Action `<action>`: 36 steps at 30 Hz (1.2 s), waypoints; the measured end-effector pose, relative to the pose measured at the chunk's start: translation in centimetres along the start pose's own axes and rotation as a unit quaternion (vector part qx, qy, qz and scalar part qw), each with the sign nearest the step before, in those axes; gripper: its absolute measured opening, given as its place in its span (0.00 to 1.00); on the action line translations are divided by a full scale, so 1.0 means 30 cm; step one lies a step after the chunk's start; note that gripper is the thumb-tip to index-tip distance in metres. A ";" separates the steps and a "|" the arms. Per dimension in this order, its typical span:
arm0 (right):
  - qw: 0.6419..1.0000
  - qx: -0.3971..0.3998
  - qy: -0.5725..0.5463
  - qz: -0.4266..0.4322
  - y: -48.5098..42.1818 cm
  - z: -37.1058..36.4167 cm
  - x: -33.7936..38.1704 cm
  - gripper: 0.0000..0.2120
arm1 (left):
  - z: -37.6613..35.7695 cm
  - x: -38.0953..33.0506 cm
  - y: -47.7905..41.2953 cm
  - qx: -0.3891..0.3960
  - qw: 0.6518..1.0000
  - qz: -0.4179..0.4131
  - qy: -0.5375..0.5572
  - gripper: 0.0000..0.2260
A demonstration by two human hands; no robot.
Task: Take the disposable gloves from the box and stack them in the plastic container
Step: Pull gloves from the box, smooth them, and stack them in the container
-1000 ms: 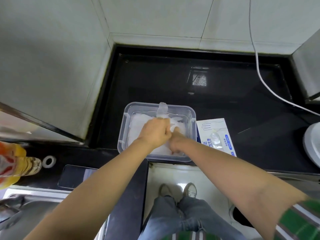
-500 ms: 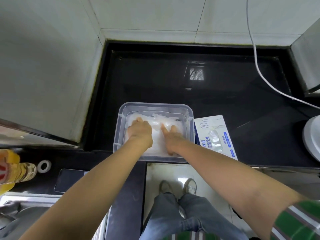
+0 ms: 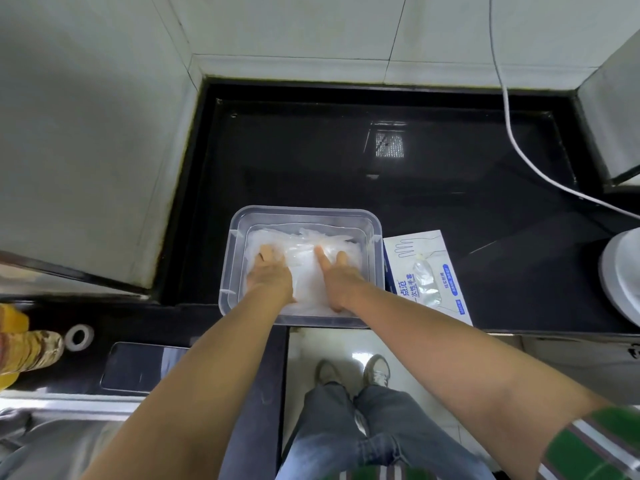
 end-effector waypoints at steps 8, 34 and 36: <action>0.998 0.000 0.023 0.057 0.031 0.096 0.028 0.43 | 0.084 0.012 0.060 -0.060 0.997 -0.026 0.031 0.35; 0.974 -0.213 -0.013 -0.079 0.245 0.135 -0.506 0.15 | 0.098 -0.645 0.284 -0.021 0.962 -0.161 0.217 0.21; 0.966 -0.241 -0.039 -0.087 0.243 0.128 -0.514 0.12 | 0.058 -0.646 0.267 -0.005 0.967 -0.135 0.215 0.23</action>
Point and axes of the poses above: each hand's wrist, its own y-axis away from the middle knuckle, its own z-axis out of the back of the hand, x = y × z, the point moved 2 cm from there along -y, towards the middle knuckle, and after that the axes turned 11 degrees about -x, right-handed, at the moved point
